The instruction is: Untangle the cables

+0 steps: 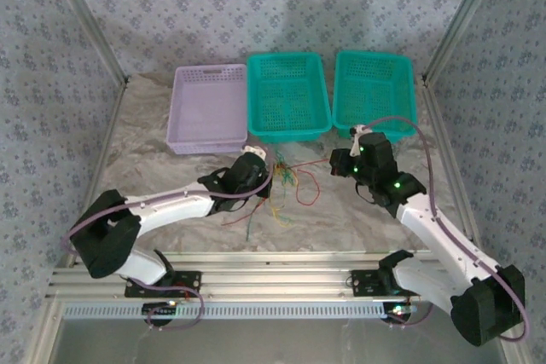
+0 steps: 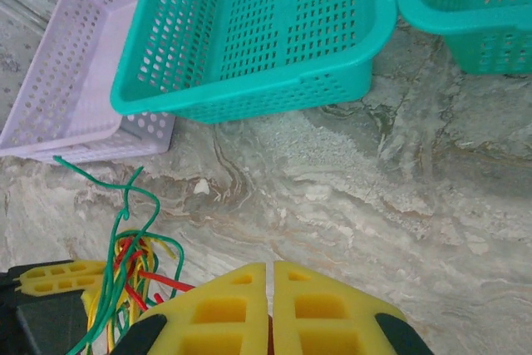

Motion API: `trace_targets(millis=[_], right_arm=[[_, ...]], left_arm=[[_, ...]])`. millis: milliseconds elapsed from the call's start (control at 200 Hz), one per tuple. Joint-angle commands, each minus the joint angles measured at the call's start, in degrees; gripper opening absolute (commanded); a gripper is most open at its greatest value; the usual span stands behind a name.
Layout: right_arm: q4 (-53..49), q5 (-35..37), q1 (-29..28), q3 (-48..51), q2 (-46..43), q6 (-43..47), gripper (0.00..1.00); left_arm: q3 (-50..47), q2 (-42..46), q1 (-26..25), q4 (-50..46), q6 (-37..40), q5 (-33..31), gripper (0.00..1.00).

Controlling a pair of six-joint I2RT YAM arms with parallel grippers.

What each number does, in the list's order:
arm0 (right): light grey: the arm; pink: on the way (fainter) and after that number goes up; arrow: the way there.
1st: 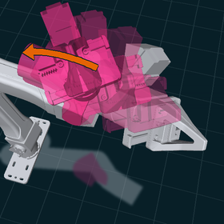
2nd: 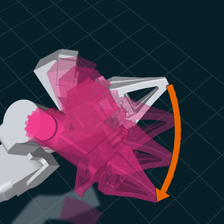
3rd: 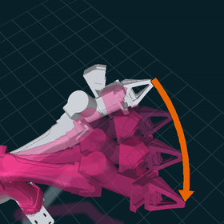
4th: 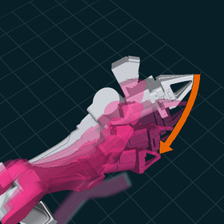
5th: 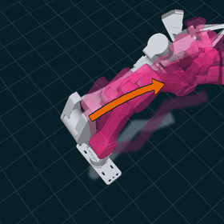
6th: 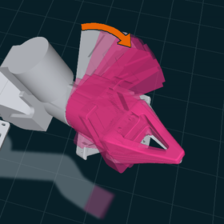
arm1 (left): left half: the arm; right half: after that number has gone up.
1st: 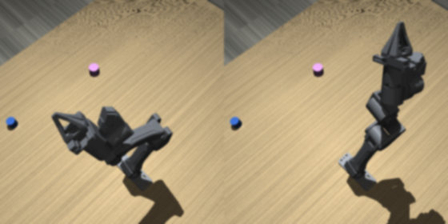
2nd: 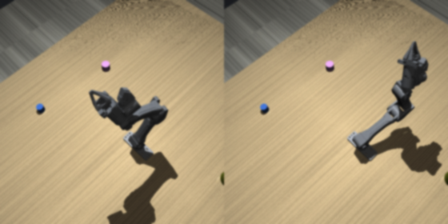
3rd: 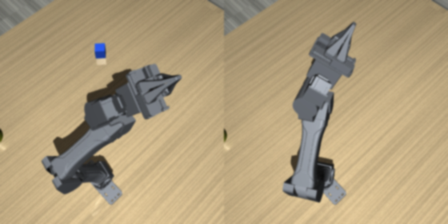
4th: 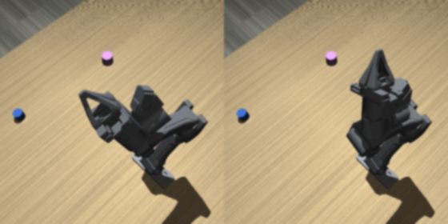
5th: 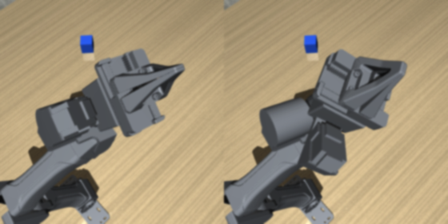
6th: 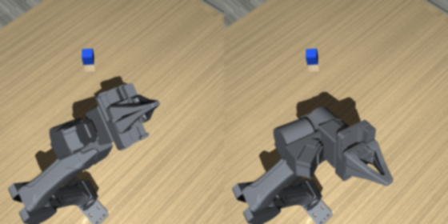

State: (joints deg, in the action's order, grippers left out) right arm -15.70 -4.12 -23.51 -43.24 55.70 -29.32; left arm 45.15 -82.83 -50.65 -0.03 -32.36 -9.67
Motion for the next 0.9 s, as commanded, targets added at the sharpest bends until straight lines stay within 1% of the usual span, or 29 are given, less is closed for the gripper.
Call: trace_targets(millis=[0,160,320,395,535,760,894], right_arm=[[-2.1,8.0,4.0,-1.5,-3.2,-0.3,0.00],[-3.6,7.7,7.0,-2.4,-4.6,0.6,0.00],[-5.5,7.1,9.4,-3.6,-4.7,1.7,0.00],[-5.9,5.6,10.7,-4.1,-4.8,2.0,0.00],[-8.0,5.8,11.9,-6.2,-5.2,2.7,0.00],[-12.4,13.7,14.4,-11.6,-8.2,1.7,0.00],[-14.7,19.8,15.0,-15.6,-9.3,1.6,0.00]], left_arm=[[-3.0,0.7,1.6,-11.2,1.4,-8.0,0.00],[-2.8,0.7,1.8,-11.9,1.8,-9.7,0.00],[-2.6,0.5,1.8,-12.2,2.3,-9.5,0.00],[-2.6,0.6,1.8,-12.2,2.3,-9.1,0.00],[-2.7,0.6,1.8,-12.3,2.3,-8.8,0.00],[-3.4,0.3,1.7,-12.3,2.1,-8.7,0.00],[-3.9,0.6,1.7,-12.4,2.0,-8.9,0.00]])
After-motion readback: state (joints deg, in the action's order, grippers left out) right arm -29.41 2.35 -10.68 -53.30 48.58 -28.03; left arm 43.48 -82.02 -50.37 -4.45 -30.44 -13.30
